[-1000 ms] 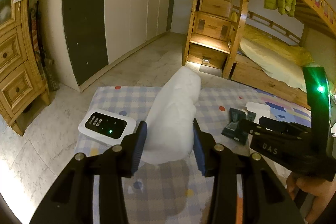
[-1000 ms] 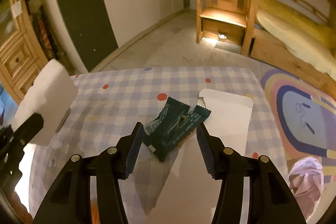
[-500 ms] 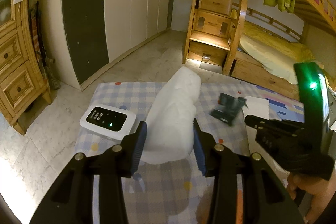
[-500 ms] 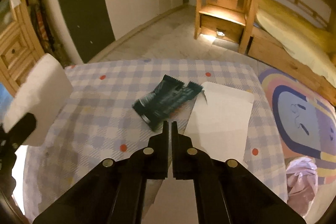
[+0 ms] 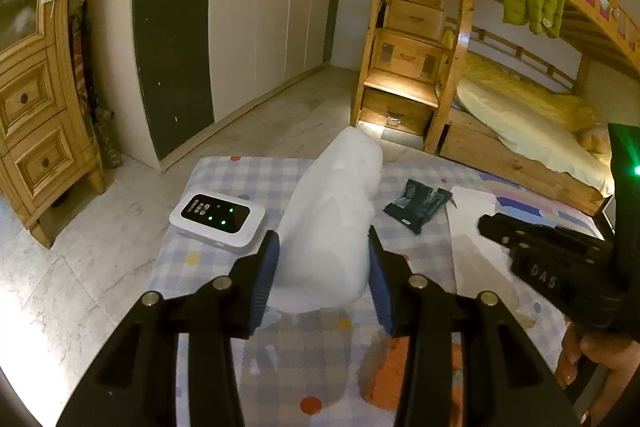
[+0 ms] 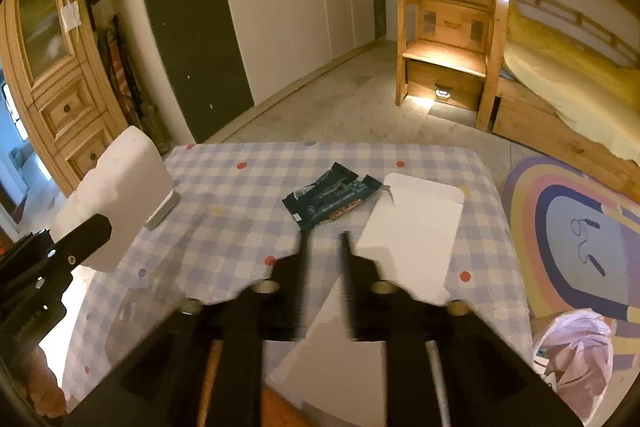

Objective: Collect trash
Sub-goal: 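Grasp the dark green snack wrappers with the right gripper and lift them, then drop the wrappers into the bin with the right gripper while the left gripper drops the foam block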

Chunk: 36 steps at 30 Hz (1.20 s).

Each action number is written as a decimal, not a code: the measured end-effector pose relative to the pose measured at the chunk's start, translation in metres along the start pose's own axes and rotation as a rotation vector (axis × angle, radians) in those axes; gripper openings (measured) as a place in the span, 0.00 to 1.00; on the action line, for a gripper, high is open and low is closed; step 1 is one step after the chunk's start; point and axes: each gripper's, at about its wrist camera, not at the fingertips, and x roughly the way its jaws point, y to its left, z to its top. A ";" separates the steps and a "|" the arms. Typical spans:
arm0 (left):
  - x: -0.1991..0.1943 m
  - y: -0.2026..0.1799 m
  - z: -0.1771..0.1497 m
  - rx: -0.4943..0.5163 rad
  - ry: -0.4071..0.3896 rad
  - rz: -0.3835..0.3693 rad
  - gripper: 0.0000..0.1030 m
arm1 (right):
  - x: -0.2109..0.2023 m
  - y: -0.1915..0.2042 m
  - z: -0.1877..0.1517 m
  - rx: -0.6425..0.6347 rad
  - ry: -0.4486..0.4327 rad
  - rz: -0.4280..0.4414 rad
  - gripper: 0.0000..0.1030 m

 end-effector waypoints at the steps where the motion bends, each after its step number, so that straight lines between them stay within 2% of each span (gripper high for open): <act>1: 0.002 0.000 0.002 0.003 -0.001 -0.001 0.40 | 0.002 0.003 0.003 -0.009 -0.007 -0.008 0.37; 5: 0.016 -0.001 0.014 0.030 -0.012 0.021 0.41 | 0.019 0.008 0.017 0.001 0.004 -0.034 0.51; 9: 0.033 0.007 0.025 -0.002 0.001 0.015 0.41 | 0.047 0.008 0.033 0.031 0.042 -0.083 0.62; 14: 0.048 0.016 0.027 -0.019 0.031 0.022 0.41 | 0.082 0.007 0.043 0.040 0.090 -0.159 0.64; 17: 0.051 0.019 0.026 -0.024 0.045 0.021 0.41 | 0.098 0.005 0.041 0.042 0.127 -0.164 0.64; 19: 0.050 0.019 0.026 -0.018 0.043 0.025 0.41 | 0.102 0.005 0.038 0.036 0.146 -0.169 0.61; 21: 0.049 0.018 0.025 -0.011 0.044 0.025 0.41 | 0.100 0.004 0.031 0.018 0.158 -0.158 0.53; 23: 0.047 0.016 0.023 -0.008 0.048 0.020 0.41 | 0.095 0.004 0.024 -0.001 0.171 -0.141 0.42; 25: 0.045 0.014 0.020 -0.001 0.053 0.022 0.41 | 0.088 0.005 0.016 -0.030 0.176 -0.116 0.23; 28: 0.039 0.013 0.016 0.010 0.051 0.028 0.41 | 0.071 0.003 0.009 -0.046 0.153 -0.081 0.13; 31: 0.030 0.012 0.012 0.004 0.042 0.021 0.41 | 0.050 0.001 0.007 -0.032 0.109 -0.012 0.09; 36: 0.007 0.006 0.005 -0.003 0.024 -0.021 0.41 | 0.005 0.006 0.000 -0.077 0.018 0.004 0.09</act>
